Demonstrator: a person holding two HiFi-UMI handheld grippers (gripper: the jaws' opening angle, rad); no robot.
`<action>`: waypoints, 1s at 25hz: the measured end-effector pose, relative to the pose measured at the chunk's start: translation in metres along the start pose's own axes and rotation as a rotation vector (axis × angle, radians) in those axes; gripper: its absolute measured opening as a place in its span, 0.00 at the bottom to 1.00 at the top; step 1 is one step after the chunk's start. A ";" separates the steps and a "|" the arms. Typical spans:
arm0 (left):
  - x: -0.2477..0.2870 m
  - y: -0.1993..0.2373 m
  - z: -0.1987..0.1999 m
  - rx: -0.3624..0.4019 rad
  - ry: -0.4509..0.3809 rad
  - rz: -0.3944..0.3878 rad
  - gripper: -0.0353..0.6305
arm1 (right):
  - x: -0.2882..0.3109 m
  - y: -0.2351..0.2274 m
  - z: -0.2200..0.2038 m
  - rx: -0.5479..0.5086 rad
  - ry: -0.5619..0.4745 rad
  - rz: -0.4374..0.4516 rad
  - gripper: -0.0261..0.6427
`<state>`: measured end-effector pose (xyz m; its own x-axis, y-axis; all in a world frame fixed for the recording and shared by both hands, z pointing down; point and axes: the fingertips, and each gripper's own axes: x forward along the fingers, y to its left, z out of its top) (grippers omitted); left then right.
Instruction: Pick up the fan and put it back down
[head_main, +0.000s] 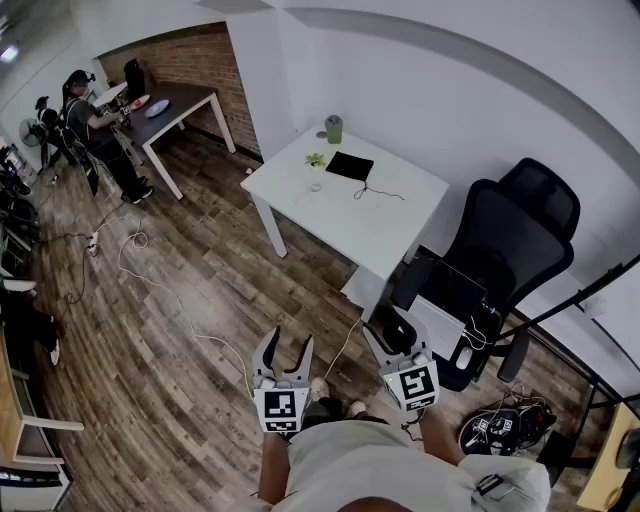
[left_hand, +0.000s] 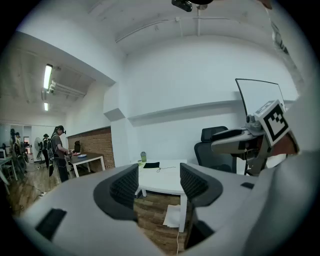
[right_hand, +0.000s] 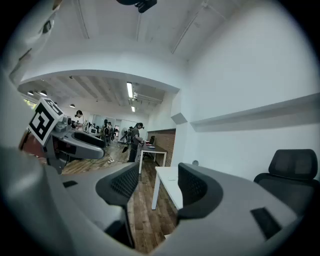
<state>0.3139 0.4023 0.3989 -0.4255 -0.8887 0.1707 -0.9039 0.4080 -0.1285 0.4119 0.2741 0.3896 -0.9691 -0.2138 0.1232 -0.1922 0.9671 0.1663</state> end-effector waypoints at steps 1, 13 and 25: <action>0.003 0.002 0.001 0.000 -0.006 -0.002 0.43 | 0.004 0.001 -0.001 -0.002 0.005 0.004 0.41; 0.077 0.045 0.000 0.013 -0.039 -0.042 0.43 | 0.085 -0.012 -0.005 -0.019 0.008 -0.003 0.44; 0.146 0.112 -0.001 0.016 -0.047 -0.120 0.43 | 0.168 -0.019 -0.008 -0.020 0.063 -0.060 0.42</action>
<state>0.1508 0.3180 0.4101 -0.3116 -0.9398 0.1400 -0.9471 0.2953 -0.1256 0.2539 0.2185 0.4153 -0.9442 -0.2799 0.1738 -0.2458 0.9497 0.1942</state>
